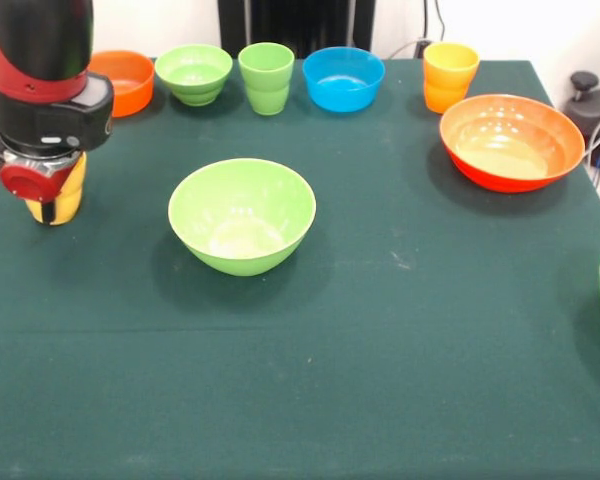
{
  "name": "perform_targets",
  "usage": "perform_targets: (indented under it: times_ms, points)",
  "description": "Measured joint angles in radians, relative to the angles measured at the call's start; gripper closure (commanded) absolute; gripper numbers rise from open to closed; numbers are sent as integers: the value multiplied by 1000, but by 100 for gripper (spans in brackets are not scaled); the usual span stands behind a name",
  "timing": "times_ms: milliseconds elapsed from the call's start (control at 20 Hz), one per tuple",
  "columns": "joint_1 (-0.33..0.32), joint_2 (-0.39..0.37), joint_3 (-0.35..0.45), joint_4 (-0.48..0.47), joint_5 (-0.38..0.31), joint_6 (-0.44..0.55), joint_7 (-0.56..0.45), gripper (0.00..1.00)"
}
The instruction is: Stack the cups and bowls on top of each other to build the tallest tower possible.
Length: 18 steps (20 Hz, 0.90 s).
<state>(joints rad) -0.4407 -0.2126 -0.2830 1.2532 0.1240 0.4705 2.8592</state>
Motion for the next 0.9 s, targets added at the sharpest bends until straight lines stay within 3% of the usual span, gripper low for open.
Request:
perform_targets:
  times_ms: [900]
  points:
    - [71,26,-41,2,207,0,0,100]
